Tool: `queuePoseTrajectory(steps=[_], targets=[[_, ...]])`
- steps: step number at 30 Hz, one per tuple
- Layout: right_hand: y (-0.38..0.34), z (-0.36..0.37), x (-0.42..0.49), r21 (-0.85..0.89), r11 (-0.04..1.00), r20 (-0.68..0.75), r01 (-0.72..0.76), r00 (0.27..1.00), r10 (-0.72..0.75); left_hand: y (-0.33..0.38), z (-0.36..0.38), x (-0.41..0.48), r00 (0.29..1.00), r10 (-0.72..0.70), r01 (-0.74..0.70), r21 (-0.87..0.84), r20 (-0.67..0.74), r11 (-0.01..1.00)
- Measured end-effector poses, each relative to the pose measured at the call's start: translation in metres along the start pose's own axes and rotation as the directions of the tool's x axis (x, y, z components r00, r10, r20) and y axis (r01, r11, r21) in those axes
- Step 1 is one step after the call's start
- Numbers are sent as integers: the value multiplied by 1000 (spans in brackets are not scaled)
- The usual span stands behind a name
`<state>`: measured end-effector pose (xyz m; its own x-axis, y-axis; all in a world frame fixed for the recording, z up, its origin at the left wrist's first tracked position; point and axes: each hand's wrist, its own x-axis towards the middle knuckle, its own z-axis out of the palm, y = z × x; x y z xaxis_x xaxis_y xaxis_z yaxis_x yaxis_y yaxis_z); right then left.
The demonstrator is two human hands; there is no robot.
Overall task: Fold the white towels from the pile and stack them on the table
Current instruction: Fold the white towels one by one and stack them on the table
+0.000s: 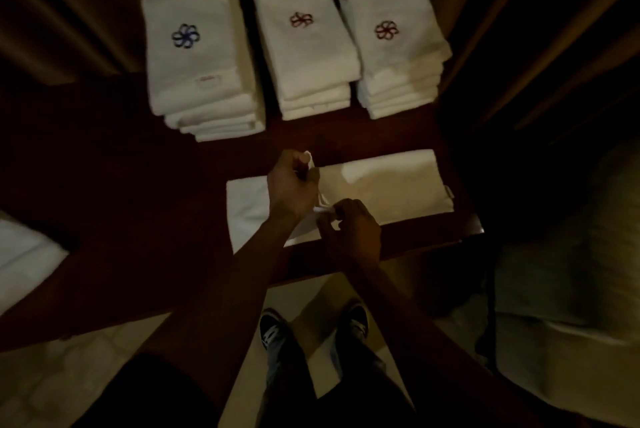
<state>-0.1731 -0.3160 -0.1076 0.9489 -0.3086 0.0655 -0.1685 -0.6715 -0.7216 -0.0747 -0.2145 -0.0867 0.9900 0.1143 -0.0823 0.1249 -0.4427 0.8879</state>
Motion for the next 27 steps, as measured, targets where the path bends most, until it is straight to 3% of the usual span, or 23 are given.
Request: queuePoseTrajectory(steps=[6,10,18,27], targets=[[31,-7,6,-50,990,118,-130,984,135,-12,33,-5,998,-4,-2,88,63,996],[46,-7,9,-68,986,113,-153,981,160,-16,41,-1,996,11,-26,170,91,985],[72,-47,35,-34,957,-31,-288,957,287,0,73,14,925,175,-278,285,338,917],[138,-110,52,-90,845,-205,-527,840,502,33,180,26,782,247,-467,275,572,841]])
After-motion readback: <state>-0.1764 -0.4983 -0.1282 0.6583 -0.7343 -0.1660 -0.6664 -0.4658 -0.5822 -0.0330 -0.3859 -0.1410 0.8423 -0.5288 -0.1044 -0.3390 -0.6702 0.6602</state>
